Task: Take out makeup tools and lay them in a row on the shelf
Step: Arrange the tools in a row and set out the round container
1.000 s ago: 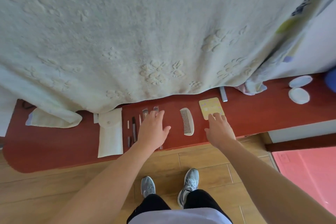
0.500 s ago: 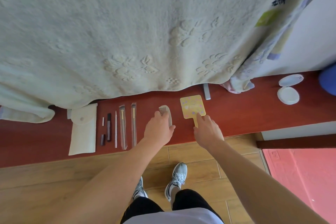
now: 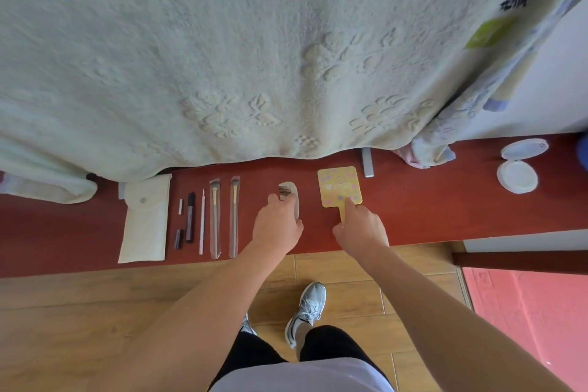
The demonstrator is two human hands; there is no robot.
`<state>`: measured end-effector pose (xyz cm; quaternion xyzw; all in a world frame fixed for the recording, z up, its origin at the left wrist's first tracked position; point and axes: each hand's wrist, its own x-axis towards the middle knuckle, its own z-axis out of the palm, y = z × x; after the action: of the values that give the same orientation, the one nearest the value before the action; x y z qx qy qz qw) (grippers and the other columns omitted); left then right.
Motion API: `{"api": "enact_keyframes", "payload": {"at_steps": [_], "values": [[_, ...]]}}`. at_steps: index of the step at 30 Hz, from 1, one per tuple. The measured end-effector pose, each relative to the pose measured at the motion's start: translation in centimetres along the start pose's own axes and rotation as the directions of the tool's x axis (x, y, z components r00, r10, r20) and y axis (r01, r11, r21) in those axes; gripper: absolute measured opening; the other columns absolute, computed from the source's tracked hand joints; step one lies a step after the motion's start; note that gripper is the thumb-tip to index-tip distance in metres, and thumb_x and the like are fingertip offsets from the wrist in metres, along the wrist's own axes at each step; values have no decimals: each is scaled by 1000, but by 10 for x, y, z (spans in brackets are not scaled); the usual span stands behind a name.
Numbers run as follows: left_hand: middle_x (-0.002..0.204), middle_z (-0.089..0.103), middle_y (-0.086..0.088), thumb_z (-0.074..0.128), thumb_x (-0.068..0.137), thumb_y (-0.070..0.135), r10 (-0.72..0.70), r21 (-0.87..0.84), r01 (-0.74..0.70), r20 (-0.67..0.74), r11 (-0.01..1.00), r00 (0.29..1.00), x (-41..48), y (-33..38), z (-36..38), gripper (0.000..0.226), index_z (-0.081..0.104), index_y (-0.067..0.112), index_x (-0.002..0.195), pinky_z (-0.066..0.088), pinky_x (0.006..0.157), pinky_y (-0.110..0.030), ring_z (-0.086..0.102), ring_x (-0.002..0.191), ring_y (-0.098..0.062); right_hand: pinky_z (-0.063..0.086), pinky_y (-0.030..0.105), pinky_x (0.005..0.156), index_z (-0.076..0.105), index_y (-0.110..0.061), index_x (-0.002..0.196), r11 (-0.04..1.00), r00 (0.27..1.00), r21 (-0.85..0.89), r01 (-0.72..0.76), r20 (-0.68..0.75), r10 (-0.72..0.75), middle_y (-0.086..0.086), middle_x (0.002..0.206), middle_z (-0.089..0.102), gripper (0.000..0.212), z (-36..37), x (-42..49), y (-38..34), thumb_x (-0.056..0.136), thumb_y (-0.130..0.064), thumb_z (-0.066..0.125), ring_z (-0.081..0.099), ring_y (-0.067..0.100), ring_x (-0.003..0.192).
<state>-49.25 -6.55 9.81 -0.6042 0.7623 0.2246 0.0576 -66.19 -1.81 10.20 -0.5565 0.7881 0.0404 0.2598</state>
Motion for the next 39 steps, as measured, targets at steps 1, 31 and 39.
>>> {"api": "enact_keyframes", "payload": {"at_steps": [1,31,39], "values": [[108,52,-10,67,91,34,-5,3,5,-2,1000,1000,0,-2,0,45,53,20,131,57,75,-38,66,88,-33,40,31,55,40,-11,135,1000,1000,0,-4,-2,4,3,78,51,52,0,0,-2,84,-19,51,51,25,67],[112,57,-11,69,91,36,28,40,-27,-32,999,999,-5,-73,-19,42,56,17,126,56,79,-36,67,94,-30,42,32,55,38,-12,138,999,1000,25,22,-13,-22,3,79,52,54,26,-11,-82,85,-17,50,55,25,69],[113,56,-12,68,92,34,24,26,-24,-16,999,1000,-5,-73,-20,43,55,16,129,55,79,-37,66,97,-30,39,31,55,38,-11,137,999,1000,37,14,-23,-13,2,79,50,52,31,-12,-84,87,-17,51,50,24,67]]}}
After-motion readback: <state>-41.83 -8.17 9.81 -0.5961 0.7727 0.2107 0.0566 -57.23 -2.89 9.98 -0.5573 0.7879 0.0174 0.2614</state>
